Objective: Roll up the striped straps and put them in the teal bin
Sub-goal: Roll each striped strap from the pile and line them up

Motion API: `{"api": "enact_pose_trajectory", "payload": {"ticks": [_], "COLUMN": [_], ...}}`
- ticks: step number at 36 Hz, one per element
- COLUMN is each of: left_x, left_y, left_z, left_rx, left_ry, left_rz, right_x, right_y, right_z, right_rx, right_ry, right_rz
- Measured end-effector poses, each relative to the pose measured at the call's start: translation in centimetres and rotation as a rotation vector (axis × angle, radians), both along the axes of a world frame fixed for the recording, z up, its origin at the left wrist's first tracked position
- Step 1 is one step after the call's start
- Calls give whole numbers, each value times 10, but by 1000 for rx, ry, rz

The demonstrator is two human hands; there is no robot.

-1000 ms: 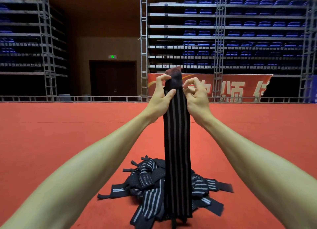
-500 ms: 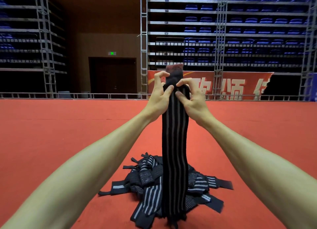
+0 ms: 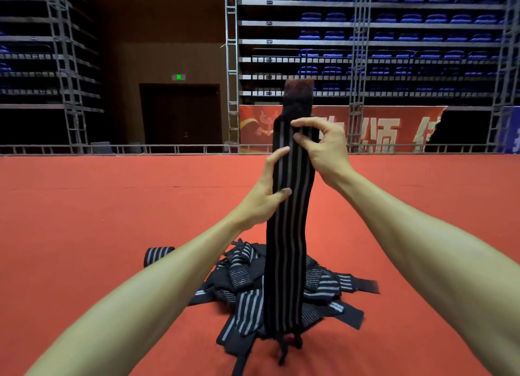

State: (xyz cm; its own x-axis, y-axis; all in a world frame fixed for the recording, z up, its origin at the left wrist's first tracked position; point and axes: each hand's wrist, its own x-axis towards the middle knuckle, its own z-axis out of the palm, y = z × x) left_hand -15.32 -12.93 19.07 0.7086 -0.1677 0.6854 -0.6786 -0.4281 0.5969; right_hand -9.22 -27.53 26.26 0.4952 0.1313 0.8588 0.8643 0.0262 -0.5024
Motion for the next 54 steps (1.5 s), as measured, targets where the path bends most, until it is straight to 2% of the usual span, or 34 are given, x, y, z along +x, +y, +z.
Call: {"api": "enact_pose_trajectory", "payload": {"ticks": [10, 24, 33, 39, 47, 54], "left_x": [-14, -36, -48, -52, -49, -47], "left_y": [-7, 14, 13, 6, -6, -2], "left_z": [-19, -120, -143, -148, -165, -170], "left_rx": [-69, 225, 185, 62, 64, 54], "left_ry": [74, 229, 309, 349, 294, 335], "left_rz": [13, 96, 129, 113, 188, 167], "right_x": [-8, -13, -18, -15, -7, 10], "right_y": [1, -3, 1, 3, 9, 8], "right_z": [-1, 11, -3, -2, -2, -13], "right_rx": [8, 107, 90, 115, 97, 126], "right_ry": [27, 73, 101, 109, 105, 122], "right_rz": [12, -34, -51, -51, -26, -28]}}
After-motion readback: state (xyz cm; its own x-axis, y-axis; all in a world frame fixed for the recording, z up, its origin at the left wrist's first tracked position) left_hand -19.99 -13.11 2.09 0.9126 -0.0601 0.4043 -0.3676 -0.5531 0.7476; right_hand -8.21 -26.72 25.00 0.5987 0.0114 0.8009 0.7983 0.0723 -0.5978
